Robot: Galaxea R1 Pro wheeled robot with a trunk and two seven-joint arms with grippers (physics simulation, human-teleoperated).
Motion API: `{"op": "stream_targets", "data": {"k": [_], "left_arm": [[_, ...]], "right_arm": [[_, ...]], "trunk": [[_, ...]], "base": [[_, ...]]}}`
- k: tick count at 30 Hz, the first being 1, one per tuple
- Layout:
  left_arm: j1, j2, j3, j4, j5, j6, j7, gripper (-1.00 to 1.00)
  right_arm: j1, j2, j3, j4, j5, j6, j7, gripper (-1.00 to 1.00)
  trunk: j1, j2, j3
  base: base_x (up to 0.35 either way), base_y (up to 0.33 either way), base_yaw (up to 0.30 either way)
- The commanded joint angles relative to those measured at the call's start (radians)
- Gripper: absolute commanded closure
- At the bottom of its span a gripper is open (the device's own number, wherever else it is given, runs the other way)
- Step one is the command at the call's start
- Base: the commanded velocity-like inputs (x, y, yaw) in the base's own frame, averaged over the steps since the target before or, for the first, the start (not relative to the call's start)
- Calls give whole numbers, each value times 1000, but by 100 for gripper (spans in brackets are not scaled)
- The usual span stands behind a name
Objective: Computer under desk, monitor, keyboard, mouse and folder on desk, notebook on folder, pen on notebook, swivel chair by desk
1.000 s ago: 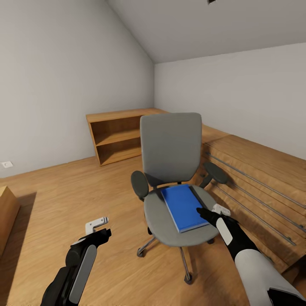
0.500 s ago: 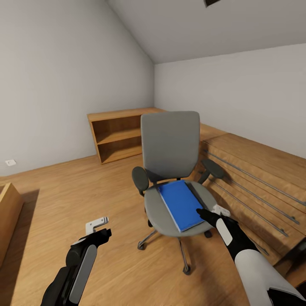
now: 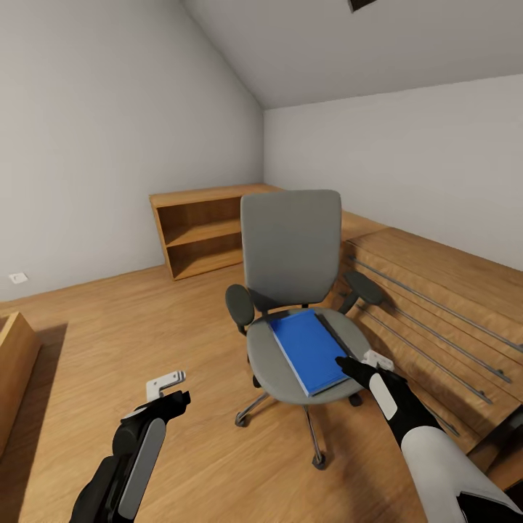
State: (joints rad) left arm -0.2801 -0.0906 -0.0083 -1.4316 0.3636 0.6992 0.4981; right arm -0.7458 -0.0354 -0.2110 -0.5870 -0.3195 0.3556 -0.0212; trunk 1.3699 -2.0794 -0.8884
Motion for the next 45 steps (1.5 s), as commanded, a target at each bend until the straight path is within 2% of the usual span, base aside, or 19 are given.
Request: {"op": "stream_targets", "data": {"k": [1,19,32,40,45], "left_arm": [[-1,0,-1,-1,11,2,10,-100],[-1,-1,-1,-1,9,2,10,-100],[-1,0,-1,2,9,-1,9,-100],[-1,0,-1,3,8,-4,7,-100],[-1,0,-1,4,8,-4,7,-100]], "right_arm": [[0,0,-1,26,-6,5,-3,-100],[0,0,-1,26,-6,5,-3,-100],[0,2,3,21,-7,4,5,-100],[0,3,32,18,-7,-10,7,-100],[0,3,85,17,-7,-17,5,-100]], "trunk": [[0,0,-1],[-65,119,52],[-65,119,52],[-65,119,52],[-65,119,52]], "base": [[0,0,0],[0,0,0],[8,2,0],[170,15,0],[28,1,0]]}}
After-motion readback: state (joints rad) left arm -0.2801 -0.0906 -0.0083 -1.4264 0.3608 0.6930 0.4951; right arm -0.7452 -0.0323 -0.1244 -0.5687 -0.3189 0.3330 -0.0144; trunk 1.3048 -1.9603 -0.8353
